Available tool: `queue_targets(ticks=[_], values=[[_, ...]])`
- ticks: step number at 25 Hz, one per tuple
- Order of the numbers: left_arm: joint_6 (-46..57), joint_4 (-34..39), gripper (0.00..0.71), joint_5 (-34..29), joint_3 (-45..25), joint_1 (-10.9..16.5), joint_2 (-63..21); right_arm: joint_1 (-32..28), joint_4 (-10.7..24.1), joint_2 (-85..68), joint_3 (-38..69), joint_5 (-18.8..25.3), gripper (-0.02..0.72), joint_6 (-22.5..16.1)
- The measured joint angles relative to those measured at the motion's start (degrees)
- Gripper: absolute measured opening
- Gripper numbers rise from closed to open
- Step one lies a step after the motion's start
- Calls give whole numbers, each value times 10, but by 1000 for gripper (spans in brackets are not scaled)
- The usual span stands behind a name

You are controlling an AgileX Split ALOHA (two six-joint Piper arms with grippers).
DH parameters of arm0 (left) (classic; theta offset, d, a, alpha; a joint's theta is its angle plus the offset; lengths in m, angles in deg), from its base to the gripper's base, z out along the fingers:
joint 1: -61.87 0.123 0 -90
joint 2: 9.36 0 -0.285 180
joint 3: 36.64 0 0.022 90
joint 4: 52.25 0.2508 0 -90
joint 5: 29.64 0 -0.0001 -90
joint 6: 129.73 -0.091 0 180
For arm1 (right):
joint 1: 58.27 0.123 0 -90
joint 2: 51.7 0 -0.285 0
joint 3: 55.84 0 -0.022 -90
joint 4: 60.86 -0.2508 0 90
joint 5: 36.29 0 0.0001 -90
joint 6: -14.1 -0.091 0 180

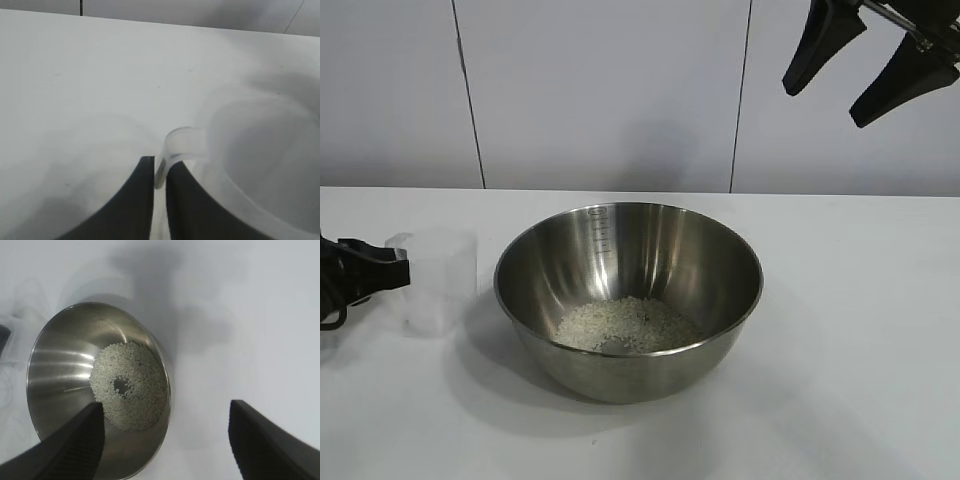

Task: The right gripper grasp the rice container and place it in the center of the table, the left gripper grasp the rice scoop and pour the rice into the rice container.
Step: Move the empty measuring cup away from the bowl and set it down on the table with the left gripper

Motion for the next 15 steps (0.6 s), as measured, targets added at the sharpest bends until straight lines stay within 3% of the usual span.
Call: queue_targets(ticks=[4, 15], values=[[-23, 0, 226, 0, 0, 0, 0, 0, 0, 0, 0, 0, 486, 0], [-38, 0, 244, 7, -33, 0, 0, 0, 0, 0, 0, 0, 486, 0]])
